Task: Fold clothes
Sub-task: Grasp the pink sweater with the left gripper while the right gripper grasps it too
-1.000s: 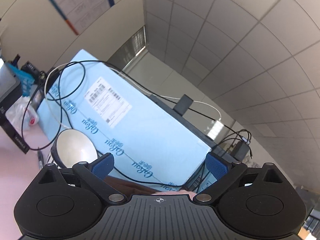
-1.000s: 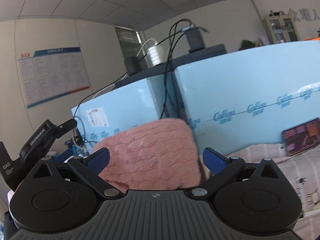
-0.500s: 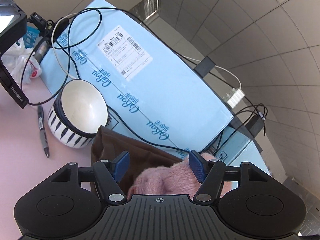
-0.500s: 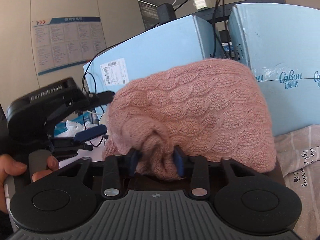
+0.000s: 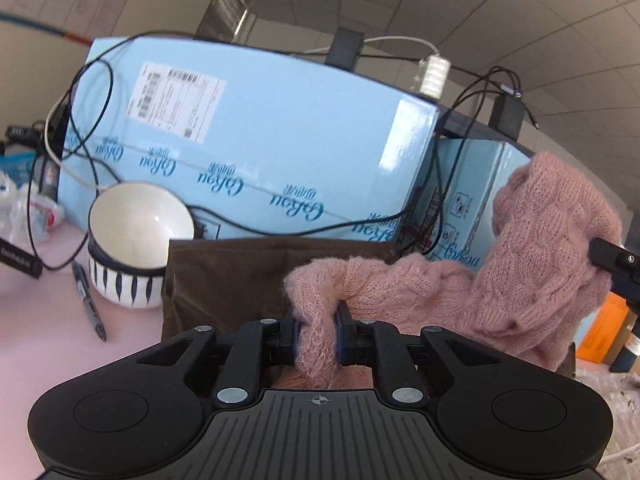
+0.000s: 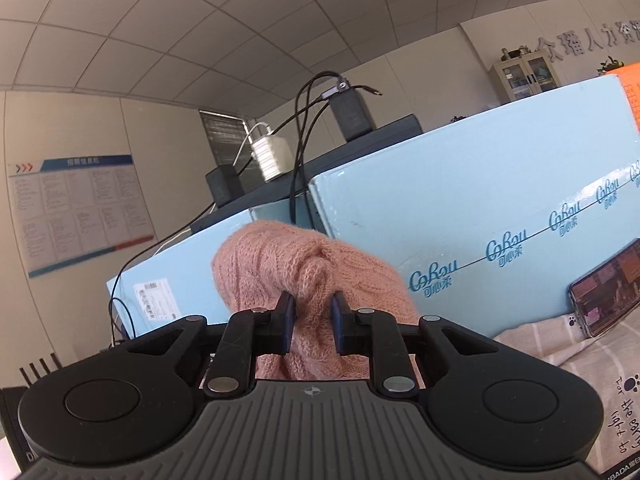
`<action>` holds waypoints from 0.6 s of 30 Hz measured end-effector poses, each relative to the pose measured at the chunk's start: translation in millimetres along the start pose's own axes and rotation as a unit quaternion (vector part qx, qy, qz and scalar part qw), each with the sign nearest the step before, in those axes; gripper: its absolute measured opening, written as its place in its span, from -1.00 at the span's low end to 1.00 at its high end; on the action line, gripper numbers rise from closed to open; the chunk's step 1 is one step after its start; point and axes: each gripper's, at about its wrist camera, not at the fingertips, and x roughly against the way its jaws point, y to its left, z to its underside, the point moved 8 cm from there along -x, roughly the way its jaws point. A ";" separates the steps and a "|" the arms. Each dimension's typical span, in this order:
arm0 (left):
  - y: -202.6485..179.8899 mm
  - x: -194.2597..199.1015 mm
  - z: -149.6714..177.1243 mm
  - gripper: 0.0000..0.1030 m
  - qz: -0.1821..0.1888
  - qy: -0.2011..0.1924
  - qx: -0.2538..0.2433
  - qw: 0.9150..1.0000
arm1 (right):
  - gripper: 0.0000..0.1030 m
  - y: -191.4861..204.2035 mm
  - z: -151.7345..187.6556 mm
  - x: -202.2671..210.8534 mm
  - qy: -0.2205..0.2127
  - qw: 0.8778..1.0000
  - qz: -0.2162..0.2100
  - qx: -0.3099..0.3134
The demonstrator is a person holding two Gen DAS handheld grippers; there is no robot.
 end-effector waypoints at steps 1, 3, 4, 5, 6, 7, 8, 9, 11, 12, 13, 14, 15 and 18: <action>-5.2 7.9 -5.9 -0.73 0.000 -0.025 -0.012 1.000 | -0.67 -5.2 -4.9 3.0 -0.007 1.000 0.005 -0.004; -14.8 25.9 -19.4 -0.73 0.001 -0.073 -0.025 0.997 | -0.68 -15.4 -15.4 12.0 -0.021 1.000 0.012 -0.010; -20.0 34.8 -25.5 -0.73 0.005 -0.093 -0.029 0.995 | -0.68 -20.3 -21.1 17.8 -0.030 0.999 0.015 -0.013; -26.2 42.5 -30.9 -0.73 0.012 -0.110 -0.033 0.993 | -0.68 -24.3 -27.3 25.0 -0.039 0.999 0.016 -0.011; -33.1 49.2 -35.7 -0.73 0.022 -0.123 -0.037 0.991 | -0.69 -28.9 -34.2 33.7 -0.050 0.999 0.019 -0.008; -40.8 55.9 -40.0 -0.73 0.033 -0.135 -0.041 0.989 | -0.70 -33.5 -41.2 42.6 -0.060 0.998 0.022 -0.006; -48.1 61.4 -42.9 -0.73 0.043 -0.144 -0.044 0.988 | -0.70 -40.2 -48.3 52.8 -0.071 0.997 0.024 -0.007; -56.2 66.3 -44.8 -0.73 0.056 -0.150 -0.045 0.986 | -0.70 -47.3 -55.4 63.0 -0.080 0.996 0.028 -0.008; -75.5 73.5 -44.7 -0.73 0.086 -0.153 -0.048 0.983 | -0.70 -64.1 -69.1 85.8 -0.103 0.994 0.043 -0.004; -85.6 75.9 -42.7 -0.73 0.101 -0.152 -0.052 0.982 | -0.70 -73.9 -75.1 97.2 -0.113 0.992 0.053 -0.003; -95.9 74.7 -37.7 -0.73 0.118 -0.142 -0.054 0.981 | -0.71 -85.8 -79.5 108.9 -0.120 0.991 0.065 -0.004; -106.2 71.2 -31.2 -0.73 0.136 -0.125 -0.056 0.981 | -0.71 -97.7 -83.9 120.6 -0.126 0.989 0.077 -0.006; -116.5 67.9 -24.6 -0.73 0.153 -0.108 -0.057 0.981 | -0.71 -110.2 -86.2 131.2 -0.127 0.988 0.089 -0.009; -146.7 56.9 -2.6 -0.73 0.205 -0.053 -0.062 0.975 | -0.71 -145.0 -85.3 158.8 -0.123 0.984 0.132 0.001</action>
